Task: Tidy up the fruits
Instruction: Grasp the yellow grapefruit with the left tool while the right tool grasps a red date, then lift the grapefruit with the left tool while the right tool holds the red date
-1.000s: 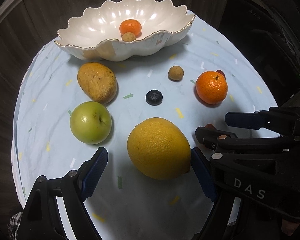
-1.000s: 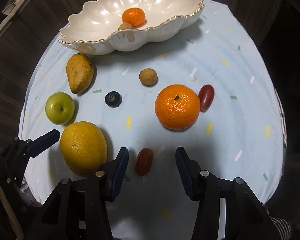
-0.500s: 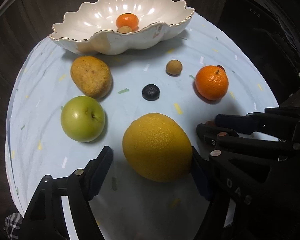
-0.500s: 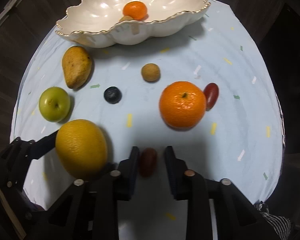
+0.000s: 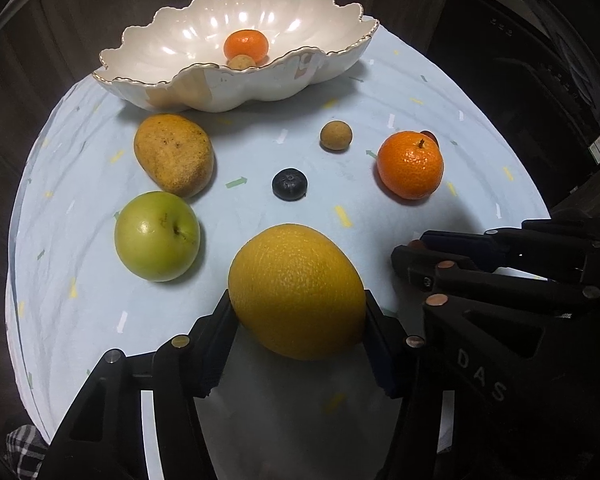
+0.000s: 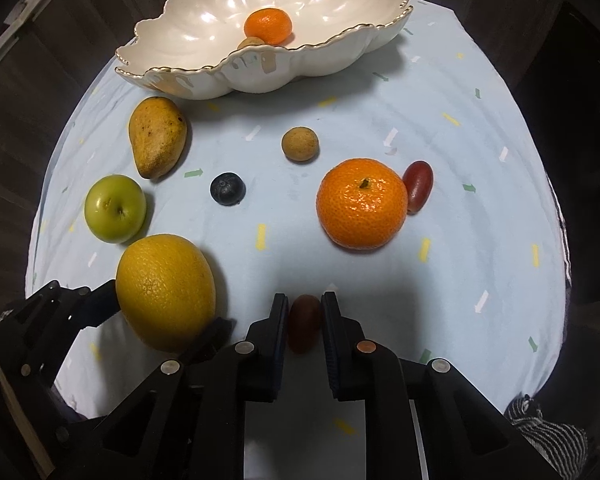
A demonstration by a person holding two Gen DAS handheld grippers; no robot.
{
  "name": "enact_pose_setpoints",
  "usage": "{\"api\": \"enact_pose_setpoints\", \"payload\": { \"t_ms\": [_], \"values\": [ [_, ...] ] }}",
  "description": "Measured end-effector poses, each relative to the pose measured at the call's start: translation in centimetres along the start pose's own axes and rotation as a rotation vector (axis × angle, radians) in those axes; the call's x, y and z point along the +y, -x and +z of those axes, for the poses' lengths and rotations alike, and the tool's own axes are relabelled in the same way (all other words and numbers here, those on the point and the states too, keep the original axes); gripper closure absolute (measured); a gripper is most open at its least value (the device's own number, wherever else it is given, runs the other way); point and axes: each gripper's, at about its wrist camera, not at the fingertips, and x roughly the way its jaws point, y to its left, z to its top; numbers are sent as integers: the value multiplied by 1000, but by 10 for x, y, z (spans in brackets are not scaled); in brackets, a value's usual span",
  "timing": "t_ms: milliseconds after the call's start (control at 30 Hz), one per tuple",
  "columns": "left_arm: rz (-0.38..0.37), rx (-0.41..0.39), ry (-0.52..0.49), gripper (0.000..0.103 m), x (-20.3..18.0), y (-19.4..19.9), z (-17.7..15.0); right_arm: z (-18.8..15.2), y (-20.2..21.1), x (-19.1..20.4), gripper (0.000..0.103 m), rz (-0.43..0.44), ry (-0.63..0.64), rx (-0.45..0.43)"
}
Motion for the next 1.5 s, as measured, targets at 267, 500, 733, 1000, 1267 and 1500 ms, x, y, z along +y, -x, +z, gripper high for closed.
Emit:
{"api": "enact_pose_setpoints", "payload": {
  "t_ms": [267, 500, 733, 1000, 1267, 1500],
  "values": [
    [10, -10, 7, 46, -1, 5, 2, 4, 10, 1, 85, 2, 0, -25],
    [27, -26, 14, 46, -1, 13, 7, 4, 25, -1, 85, 5, 0, -54],
    [43, -49, 21, 46, 2, 28, 12, 1, 45, -4, 85, 7, 4, -95],
    [59, -80, 30, 46, 3, 45, 18, 5, 64, -6, 85, 16, 6, -140],
    [75, -113, 43, 47, 9, 61, 28, 14, 82, -5, 85, 12, 8, -192],
    [90, -146, 56, 51, 14, 72, 41, 25, 95, -6, 85, 11, 8, -233]
  ]
}}
